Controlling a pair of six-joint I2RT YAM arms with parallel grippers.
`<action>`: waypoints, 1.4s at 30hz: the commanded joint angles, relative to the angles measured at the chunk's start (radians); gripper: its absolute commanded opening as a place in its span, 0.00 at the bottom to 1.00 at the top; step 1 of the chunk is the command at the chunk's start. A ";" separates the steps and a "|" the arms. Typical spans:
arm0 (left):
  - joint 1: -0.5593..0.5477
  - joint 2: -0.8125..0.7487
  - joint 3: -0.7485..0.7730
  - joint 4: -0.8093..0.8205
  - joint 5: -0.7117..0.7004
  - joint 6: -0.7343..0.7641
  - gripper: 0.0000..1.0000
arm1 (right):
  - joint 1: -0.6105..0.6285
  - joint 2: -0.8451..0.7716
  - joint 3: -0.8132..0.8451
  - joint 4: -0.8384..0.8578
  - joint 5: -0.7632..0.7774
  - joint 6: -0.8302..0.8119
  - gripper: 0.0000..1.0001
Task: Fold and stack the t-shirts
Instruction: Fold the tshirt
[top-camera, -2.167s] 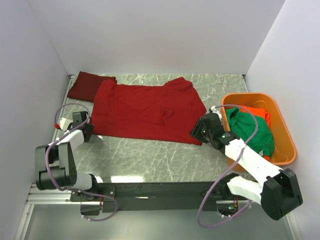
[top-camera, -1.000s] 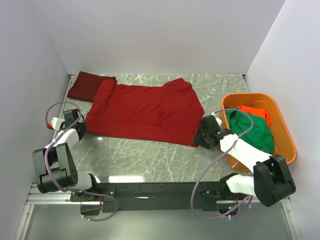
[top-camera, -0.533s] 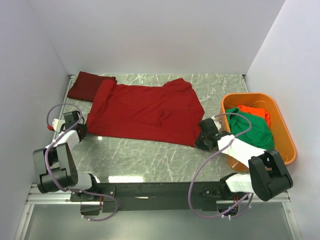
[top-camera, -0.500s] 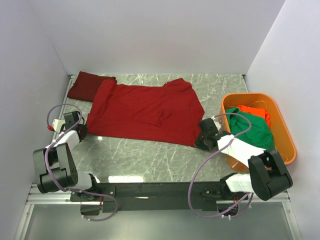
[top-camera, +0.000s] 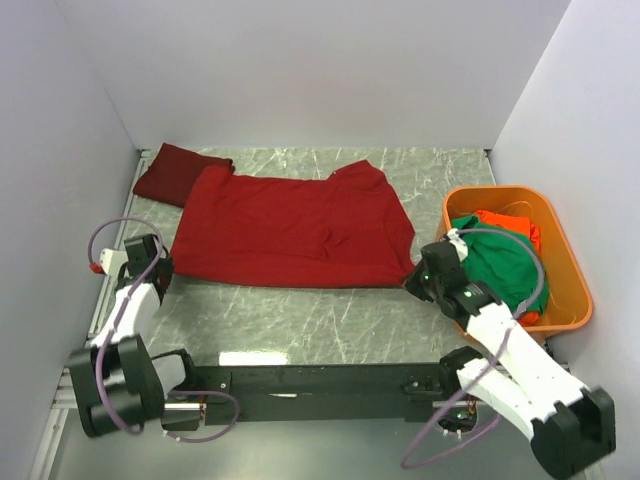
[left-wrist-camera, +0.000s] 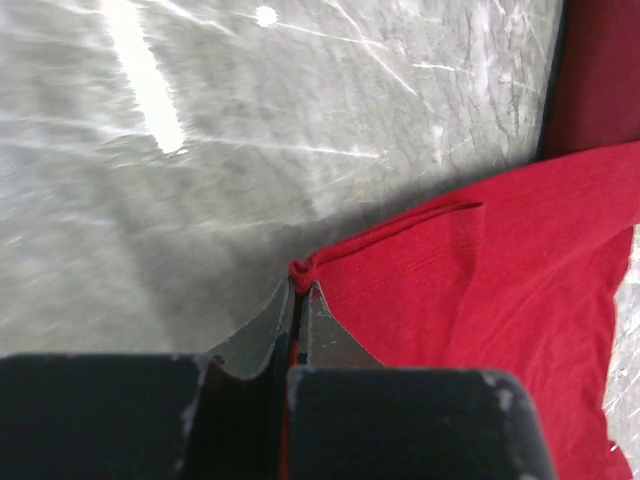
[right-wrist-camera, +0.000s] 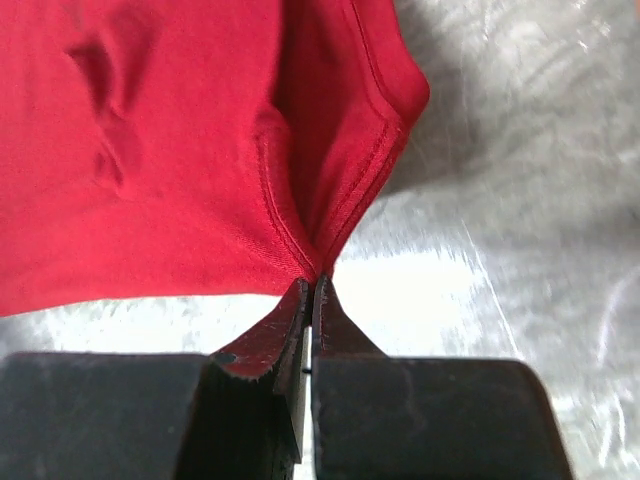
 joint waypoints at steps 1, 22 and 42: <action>0.004 -0.116 -0.032 -0.096 -0.079 -0.007 0.01 | -0.002 -0.114 -0.007 -0.148 -0.003 0.019 0.00; -0.002 -0.495 -0.081 -0.455 -0.135 -0.127 0.01 | -0.005 -0.554 0.077 -0.527 -0.047 0.092 0.00; 0.000 -0.451 0.198 -0.426 -0.086 0.017 0.70 | -0.005 -0.447 0.215 -0.420 -0.104 -0.018 0.81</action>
